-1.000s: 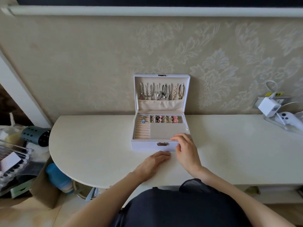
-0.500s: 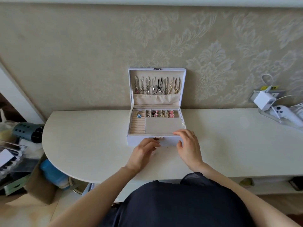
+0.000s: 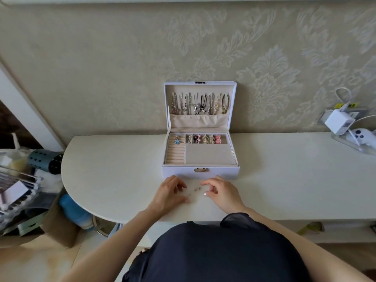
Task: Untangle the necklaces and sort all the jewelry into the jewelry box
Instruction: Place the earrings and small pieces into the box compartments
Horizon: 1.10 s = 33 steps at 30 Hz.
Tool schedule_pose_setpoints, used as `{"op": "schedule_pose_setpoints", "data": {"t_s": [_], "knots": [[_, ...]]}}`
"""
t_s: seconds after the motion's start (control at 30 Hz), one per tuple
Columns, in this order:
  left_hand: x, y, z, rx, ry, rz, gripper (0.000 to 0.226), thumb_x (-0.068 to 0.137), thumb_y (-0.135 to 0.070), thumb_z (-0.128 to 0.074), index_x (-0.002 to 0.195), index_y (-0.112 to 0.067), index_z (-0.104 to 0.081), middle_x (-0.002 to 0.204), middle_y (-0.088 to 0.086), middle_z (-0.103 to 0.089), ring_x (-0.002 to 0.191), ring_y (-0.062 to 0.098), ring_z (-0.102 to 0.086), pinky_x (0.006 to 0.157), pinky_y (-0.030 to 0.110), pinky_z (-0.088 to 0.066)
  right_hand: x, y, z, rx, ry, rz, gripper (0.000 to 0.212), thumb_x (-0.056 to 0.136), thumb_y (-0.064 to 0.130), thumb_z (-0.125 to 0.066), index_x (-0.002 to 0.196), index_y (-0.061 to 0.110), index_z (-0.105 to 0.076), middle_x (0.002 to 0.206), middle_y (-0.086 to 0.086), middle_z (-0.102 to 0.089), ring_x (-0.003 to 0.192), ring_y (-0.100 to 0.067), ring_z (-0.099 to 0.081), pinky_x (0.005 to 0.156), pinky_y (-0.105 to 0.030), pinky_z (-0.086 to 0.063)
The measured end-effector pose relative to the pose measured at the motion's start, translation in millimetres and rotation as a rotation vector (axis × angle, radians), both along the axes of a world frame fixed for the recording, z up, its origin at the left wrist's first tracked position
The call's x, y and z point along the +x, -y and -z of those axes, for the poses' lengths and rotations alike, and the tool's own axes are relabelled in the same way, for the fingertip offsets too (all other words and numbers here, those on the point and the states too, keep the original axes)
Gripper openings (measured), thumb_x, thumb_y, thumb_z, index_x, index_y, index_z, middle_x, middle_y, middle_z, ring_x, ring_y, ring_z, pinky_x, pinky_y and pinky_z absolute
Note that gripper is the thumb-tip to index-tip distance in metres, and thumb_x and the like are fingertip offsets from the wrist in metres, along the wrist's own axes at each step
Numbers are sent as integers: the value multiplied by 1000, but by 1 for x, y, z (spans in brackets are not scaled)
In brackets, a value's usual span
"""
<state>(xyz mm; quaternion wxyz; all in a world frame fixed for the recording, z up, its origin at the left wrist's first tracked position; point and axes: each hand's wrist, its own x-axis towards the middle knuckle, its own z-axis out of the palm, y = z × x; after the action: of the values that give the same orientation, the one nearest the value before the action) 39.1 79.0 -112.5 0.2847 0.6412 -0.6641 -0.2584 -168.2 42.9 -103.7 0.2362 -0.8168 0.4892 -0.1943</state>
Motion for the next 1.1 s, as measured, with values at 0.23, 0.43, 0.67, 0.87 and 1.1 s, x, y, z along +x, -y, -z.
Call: {"op": "schedule_pose_setpoints", "data": {"t_s": [0.23,0.43,0.67,0.87,1.1], "knots": [[-14,11,2,-80,29,-11,24,70,-22,-79,73,-20,-56,76,-12,-51,69,7,-45,62,10,-35,0,-1,20,-66,223,261,14,81,7,-68,93,15,-68,80,15,-49,61,6,-48,60,-19,-39],[-22,14,9,-179,39,-37,12,73,-19,-76,76,-13,-66,81,-5,-60,76,12,-51,67,17,-38,-1,-3,24,-150,132,466,12,85,10,-65,92,17,-72,95,1,-60,72,-21,-61,58,-26,-37],[-20,14,13,-226,25,7,15,75,-1,-72,85,-12,-74,81,-8,-55,79,10,-53,70,4,-38,-1,-3,19,-79,74,360,13,86,22,-66,93,30,-73,86,15,-51,70,-8,-57,57,-22,-36],[-21,12,9,-196,35,3,6,75,-11,-74,78,-16,-70,82,-8,-55,78,13,-54,69,17,-42,-2,-3,17,-13,136,260,4,82,27,-70,84,30,-72,80,21,-49,72,11,-54,58,-11,-35],[-22,13,10,-241,65,13,4,76,-13,-73,77,-15,-71,81,-8,-56,75,12,-52,68,21,-40,1,-2,19,-48,78,258,4,81,30,-71,80,28,-68,82,15,-49,62,6,-49,56,-11,-32]]}}
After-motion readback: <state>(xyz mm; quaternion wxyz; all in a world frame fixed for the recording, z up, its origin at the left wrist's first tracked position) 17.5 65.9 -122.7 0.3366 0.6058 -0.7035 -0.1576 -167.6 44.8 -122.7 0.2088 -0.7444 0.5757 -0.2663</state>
